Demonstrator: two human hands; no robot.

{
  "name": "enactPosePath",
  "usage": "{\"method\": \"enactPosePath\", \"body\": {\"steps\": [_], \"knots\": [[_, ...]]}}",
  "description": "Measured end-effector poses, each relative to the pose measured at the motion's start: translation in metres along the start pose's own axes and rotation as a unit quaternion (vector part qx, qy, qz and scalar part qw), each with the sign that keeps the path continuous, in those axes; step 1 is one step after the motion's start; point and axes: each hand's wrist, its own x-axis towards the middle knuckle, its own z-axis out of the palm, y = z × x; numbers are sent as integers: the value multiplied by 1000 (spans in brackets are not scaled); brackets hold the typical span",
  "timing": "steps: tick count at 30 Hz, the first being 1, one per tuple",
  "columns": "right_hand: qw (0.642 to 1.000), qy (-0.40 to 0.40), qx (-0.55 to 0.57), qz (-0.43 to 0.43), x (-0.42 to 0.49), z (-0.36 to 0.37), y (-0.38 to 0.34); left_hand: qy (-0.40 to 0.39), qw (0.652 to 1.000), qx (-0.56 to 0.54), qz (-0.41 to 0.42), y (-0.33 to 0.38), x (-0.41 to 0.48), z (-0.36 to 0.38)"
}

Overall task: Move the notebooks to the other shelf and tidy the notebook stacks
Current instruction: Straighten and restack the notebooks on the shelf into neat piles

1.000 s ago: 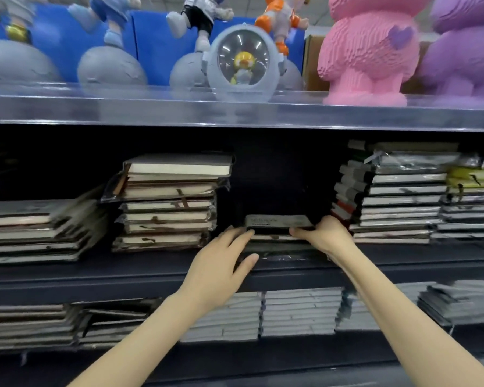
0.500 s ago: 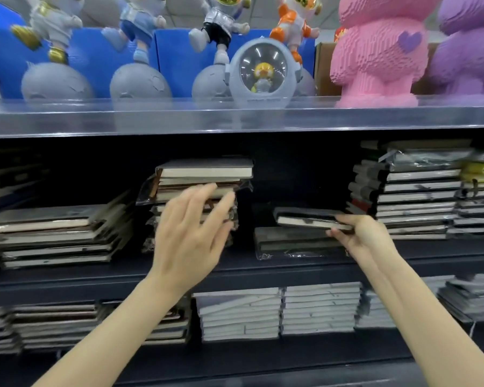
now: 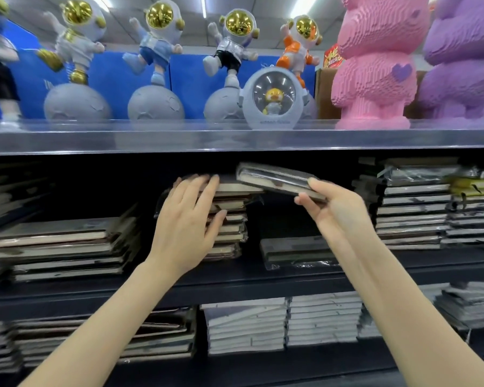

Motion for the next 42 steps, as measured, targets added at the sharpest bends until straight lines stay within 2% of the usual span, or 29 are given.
{"method": "enactPosePath", "body": {"steps": [3,6,9,12,14,16,18,19,21,23,26,28,29,30,32,33,34,35,36,38,40,42], "knots": [[999,-19,-50,-8,4,33,10,58,998,-29,-7,0,0,-6],[980,-31,-196,-24,10,52,20,93,995,-11,24,0,4,-11],[920,-80,-384,-16,18,40,13,41,997,28,58,-1,11,-10],[897,-55,-438,5,28,-4,4,-13,996,59,65,-3,12,-7],[858,-4,-513,10,34,-44,6,-3,996,74,56,0,9,-7],[802,15,-595,52,37,-79,15,34,996,57,59,12,3,-7],[753,8,-651,98,34,-97,23,65,992,10,104,31,-8,-4],[728,-1,-676,110,34,-103,26,57,989,-19,132,41,-16,0],[695,-13,-711,108,30,-110,27,-10,987,-77,143,59,-35,15],[687,-21,-720,96,25,-115,24,-128,982,-127,64,73,-47,29],[669,-56,-740,45,5,-117,22,-283,942,-155,-91,87,-52,50],[651,-82,-755,-10,-11,-120,21,-331,918,-171,-134,92,-50,62],[655,-92,-749,-28,-18,-125,19,-339,913,-177,-140,94,-48,65],[675,-95,-731,-31,-24,-131,16,-342,912,-181,-135,97,-47,67],[779,-62,-624,-31,-29,-144,5,-365,902,-200,-113,101,-45,71],[829,-17,-557,-44,-28,-150,1,-384,895,-206,-100,102,-44,71],[859,45,-506,-59,-25,-157,0,-399,890,-204,-89,103,-44,71],[865,97,-487,-67,-20,-162,-1,-406,889,-196,-79,103,-44,72],[857,123,-497,-57,-16,-164,1,-405,893,-185,-71,102,-44,74],[855,124,-503,11,-9,-164,5,-381,906,-176,-53,100,-44,76],[879,108,-458,76,-5,-157,8,-361,915,-176,-45,100,-45,74],[895,101,-422,103,-4,-148,8,-345,918,-187,-51,102,-49,70]]}}
